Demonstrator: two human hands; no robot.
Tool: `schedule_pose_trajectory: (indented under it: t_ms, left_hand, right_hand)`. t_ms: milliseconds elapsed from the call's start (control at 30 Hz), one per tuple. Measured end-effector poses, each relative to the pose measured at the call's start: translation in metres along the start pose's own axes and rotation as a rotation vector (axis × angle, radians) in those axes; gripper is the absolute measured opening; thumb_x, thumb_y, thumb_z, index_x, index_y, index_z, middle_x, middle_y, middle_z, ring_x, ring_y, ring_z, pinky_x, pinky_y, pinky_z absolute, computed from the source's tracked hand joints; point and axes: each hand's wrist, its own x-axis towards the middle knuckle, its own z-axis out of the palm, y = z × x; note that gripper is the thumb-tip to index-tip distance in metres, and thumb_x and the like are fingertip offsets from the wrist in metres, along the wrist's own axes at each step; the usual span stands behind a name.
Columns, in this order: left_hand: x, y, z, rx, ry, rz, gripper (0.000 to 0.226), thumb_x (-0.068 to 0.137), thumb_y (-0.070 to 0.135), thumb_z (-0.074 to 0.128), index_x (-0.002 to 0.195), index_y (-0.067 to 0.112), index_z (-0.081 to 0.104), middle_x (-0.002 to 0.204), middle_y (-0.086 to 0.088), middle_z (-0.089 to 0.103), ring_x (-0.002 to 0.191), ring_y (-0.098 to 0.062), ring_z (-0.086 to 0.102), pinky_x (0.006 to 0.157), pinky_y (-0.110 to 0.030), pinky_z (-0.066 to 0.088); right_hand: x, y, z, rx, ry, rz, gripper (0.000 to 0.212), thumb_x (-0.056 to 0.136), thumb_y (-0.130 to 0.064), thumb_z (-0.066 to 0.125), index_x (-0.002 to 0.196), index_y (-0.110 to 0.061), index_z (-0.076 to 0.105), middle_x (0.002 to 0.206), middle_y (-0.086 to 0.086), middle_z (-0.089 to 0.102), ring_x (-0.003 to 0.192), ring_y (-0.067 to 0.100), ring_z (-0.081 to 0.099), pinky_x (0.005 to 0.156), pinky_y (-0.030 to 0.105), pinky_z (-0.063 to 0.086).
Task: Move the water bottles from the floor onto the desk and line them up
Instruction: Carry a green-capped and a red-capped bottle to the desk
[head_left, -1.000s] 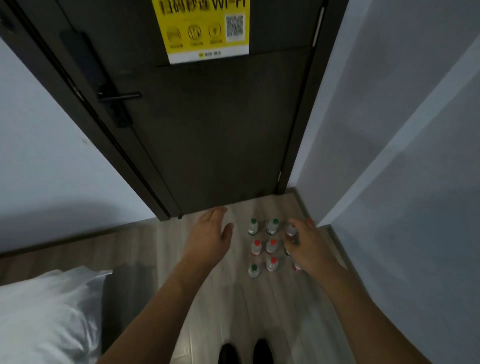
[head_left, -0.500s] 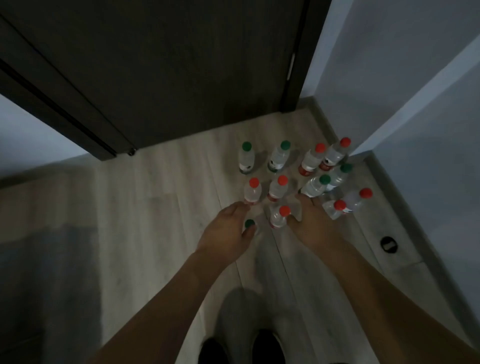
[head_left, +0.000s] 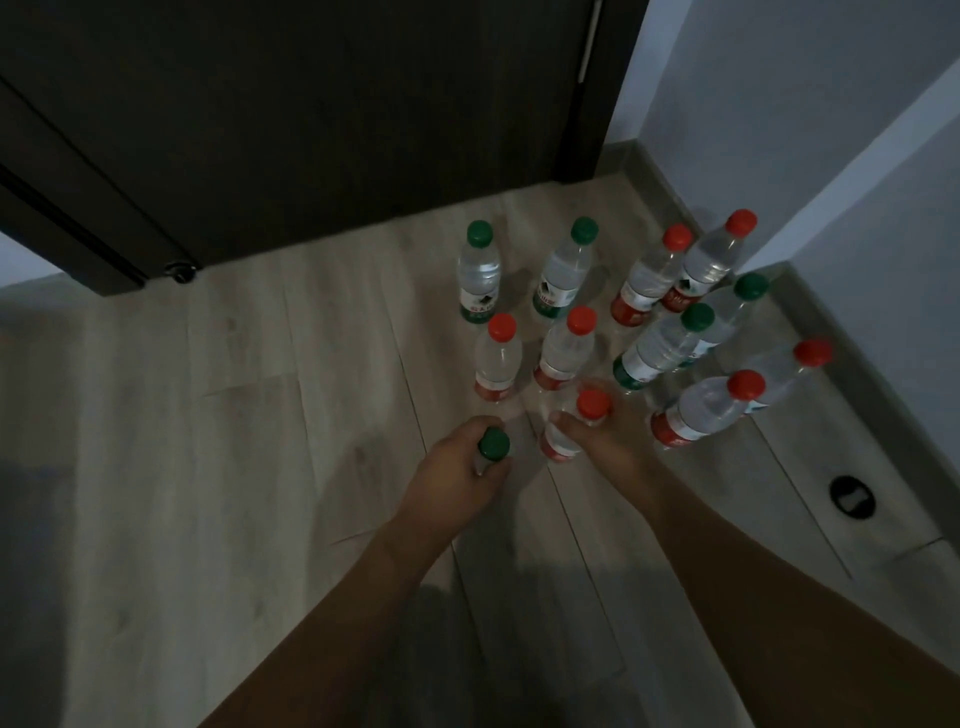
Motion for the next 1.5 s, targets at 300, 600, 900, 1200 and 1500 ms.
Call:
schedule_pose_trajectory:
  t_ms: [300,600,900,1200,1500]
  left_hand:
    - [-0.004,0.020,-0.023,-0.007,0.110,0.010,0.025,0.094,0.028,0.065,0.116,0.020,0.055,0.092,0.010,0.063,0.081,0.010,0.058,0.068,-0.001,0.037]
    - [-0.074,0.275,-0.220,0.049,0.249,0.140,0.030,0.096,0.035,0.059,0.116,0.013,0.052,0.093,0.001,0.064,0.078,-0.011,0.062,0.063,-0.015,0.047]
    - [-0.173,0.570,-0.430,0.200,0.294,0.191,0.036,0.096,0.039,0.059,0.118,0.012,0.048,0.088,0.000,0.060,0.075,-0.023,0.061,0.063,-0.032,0.044]
    - [-0.229,0.667,-0.492,0.240,0.366,0.215,0.035,0.095,0.045,0.057,0.115,0.018,0.047,0.090,0.000,0.064,0.082,-0.023,0.065,0.068,-0.040,0.054]
    - [-0.239,0.694,-0.494,0.227,0.363,0.310,0.035,0.095,0.046,0.057,0.115,0.019,0.049,0.087,0.008,0.060,0.079,-0.015,0.062,0.063,-0.034,0.048]
  right_hand:
    - [-0.011,-0.028,-0.006,0.205,0.073,0.005,0.025,0.074,-0.059,0.070,0.095,-0.047,0.064,0.097,-0.027,0.068,0.090,-0.007,0.065,0.081,0.027,0.053]
    - [-0.114,-0.298,-0.157,0.266,0.154,-0.086,0.014,0.078,-0.036,0.062,0.081,-0.023,0.066,0.076,-0.008,0.069,0.074,0.001,0.066,0.069,0.025,0.050]
    - [-0.249,-0.588,-0.347,0.271,0.224,-0.192,0.009,0.088,-0.025,0.068,0.086,-0.031,0.063,0.080,-0.016,0.068,0.079,-0.009,0.064,0.065,0.008,0.046]
    - [-0.317,-0.680,-0.402,0.353,0.382,-0.303,0.010,0.089,-0.028,0.069,0.096,-0.023,0.065,0.083,-0.013,0.065,0.081,0.006,0.065,0.078,0.019,0.051]
    - [-0.334,-0.688,-0.415,0.389,0.462,-0.286,0.013,0.089,-0.033,0.069,0.095,-0.023,0.062,0.082,-0.014,0.063,0.079,0.004,0.063,0.069,0.010,0.044]
